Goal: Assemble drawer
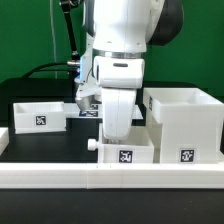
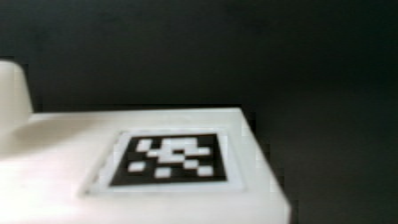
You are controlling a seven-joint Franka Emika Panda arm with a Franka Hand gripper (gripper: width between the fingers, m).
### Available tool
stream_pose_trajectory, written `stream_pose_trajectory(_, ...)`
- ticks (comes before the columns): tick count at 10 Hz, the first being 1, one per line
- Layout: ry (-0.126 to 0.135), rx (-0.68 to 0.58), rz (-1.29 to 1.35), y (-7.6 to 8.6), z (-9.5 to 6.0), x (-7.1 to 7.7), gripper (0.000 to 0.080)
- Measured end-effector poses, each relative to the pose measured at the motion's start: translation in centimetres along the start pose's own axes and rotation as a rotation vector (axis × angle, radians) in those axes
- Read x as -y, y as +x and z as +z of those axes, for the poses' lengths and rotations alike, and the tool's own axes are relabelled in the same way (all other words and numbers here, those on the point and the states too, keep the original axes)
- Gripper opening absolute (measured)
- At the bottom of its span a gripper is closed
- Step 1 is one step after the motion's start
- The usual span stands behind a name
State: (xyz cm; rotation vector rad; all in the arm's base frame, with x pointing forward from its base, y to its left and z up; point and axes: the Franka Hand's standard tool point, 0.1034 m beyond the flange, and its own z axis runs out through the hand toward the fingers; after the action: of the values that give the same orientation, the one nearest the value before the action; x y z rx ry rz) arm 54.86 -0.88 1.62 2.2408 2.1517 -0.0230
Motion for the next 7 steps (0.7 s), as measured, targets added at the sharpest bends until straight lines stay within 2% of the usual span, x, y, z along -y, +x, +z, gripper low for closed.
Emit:
stream_pose_trajectory(3,0.006,0.005,-0.029,0.76,0.12,0.13,0.0041)
stream_pose_trajectory(5,0.023,0.008,-0.030,0.70,0.28,0.33,0.0041)
stream_pose_trajectory(7,0.025,0.008,-0.025,0.51,0.33,0.39,0.0041)
